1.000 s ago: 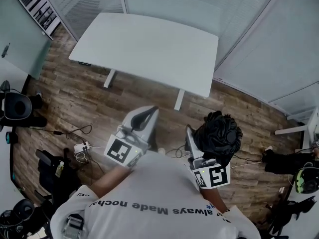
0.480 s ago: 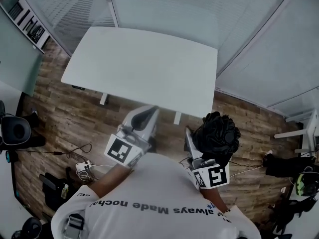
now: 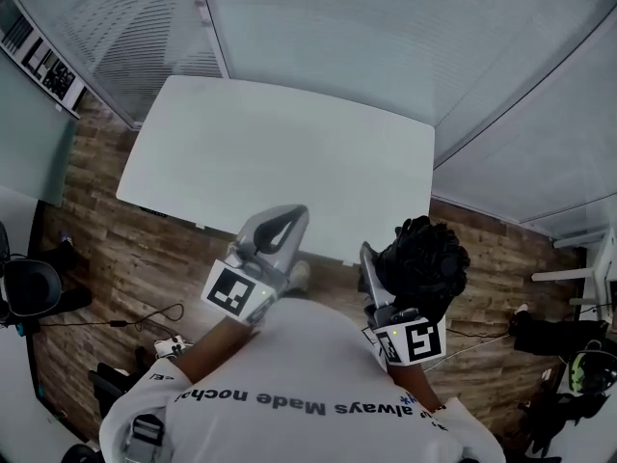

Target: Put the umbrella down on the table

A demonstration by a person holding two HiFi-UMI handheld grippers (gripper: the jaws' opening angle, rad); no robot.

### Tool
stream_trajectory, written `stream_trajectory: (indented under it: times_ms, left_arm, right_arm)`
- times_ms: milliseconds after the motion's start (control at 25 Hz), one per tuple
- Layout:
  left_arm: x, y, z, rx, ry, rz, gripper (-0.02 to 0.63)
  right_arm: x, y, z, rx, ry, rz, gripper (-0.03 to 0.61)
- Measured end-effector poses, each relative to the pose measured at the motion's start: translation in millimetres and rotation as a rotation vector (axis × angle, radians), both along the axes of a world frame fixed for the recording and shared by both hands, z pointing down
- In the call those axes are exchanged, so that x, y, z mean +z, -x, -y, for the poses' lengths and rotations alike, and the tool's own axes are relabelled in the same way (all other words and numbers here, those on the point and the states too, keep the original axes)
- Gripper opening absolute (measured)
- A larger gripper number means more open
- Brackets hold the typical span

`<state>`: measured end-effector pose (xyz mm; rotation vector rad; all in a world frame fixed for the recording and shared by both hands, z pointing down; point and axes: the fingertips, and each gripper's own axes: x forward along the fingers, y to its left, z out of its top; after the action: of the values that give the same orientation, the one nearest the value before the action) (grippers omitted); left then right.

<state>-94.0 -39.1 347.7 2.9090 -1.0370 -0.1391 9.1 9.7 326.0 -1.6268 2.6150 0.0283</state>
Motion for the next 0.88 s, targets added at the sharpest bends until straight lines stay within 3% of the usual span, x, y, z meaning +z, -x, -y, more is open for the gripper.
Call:
stream_trajectory:
  times_ms: [400, 880]
  left_arm:
    - [9, 2, 84, 0.020, 0.033, -0.019, 0.003]
    - [17, 5, 117, 0.014, 0.058, -0.017, 0.003]
  right_arm:
    - [11, 3, 87, 0.019, 0.019, 0.001, 0.230]
    - [21, 5, 123, 0.015, 0.051, 0.003, 0.230]
